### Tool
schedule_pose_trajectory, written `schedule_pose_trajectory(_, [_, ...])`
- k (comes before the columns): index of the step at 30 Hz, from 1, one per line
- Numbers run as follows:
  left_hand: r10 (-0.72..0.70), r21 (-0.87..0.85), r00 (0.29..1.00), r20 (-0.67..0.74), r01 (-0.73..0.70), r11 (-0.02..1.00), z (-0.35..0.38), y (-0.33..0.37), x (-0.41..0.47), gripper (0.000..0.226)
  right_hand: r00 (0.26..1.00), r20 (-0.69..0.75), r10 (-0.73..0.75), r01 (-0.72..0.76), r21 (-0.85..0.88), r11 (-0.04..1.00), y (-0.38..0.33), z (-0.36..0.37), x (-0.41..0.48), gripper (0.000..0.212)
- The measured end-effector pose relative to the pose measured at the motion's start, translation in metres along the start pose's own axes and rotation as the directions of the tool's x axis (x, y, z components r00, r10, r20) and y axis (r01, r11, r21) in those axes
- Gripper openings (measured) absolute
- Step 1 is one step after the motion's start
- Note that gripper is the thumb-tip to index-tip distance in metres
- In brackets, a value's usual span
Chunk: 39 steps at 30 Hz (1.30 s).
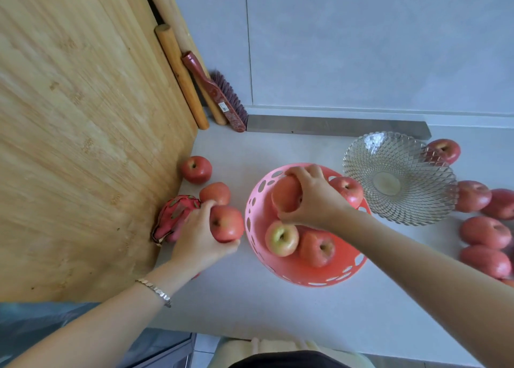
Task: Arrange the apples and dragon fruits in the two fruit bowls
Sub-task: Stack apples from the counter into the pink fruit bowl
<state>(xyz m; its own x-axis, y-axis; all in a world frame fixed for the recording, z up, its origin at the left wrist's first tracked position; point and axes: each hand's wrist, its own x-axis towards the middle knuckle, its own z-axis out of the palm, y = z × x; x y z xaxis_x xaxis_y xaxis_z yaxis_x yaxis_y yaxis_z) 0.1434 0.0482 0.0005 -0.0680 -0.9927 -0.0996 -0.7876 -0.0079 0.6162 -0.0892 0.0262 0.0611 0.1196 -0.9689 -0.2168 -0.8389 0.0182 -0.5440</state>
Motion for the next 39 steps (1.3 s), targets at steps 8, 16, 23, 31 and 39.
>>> schedule_pose_trajectory(8, [-0.019, -0.133, 0.997, -0.071, 0.009, 0.991, -0.013, 0.041, 0.017, 0.080, 1.000, -0.008, 0.007, -0.008, -0.142, 0.990, 0.005, 0.034, 0.051, 0.081])
schedule_pose_trajectory(16, [-0.032, -0.165, 0.999, 0.035, 0.038, 0.986, -0.003, 0.044, 0.007, 0.079, 1.000, 0.012, -0.010, 0.011, -0.086, 0.996, 0.019, 0.040, 0.050, 0.090])
schedule_pose_trajectory(23, [-0.026, -0.192, 0.977, 0.210, 0.067, 0.979, 0.008, 0.070, 0.020, 0.077, 0.996, -0.071, -0.046, 0.043, -0.049, 0.998, 0.030, 0.032, 0.039, 0.076])
schedule_pose_trajectory(31, [-0.023, -0.183, 0.893, 0.449, 0.117, 0.976, 0.019, 0.083, 0.049, 0.076, 0.994, -0.102, -0.043, 0.047, 0.032, 0.998, 0.047, 0.025, 0.041, 0.050])
schedule_pose_trajectory(39, [-0.069, -0.207, 0.873, 0.482, 0.190, 0.960, 0.020, 0.087, 0.059, 0.068, 0.968, 0.085, -0.236, 0.249, -0.230, 0.941, 0.028, 0.028, 0.011, 0.092])
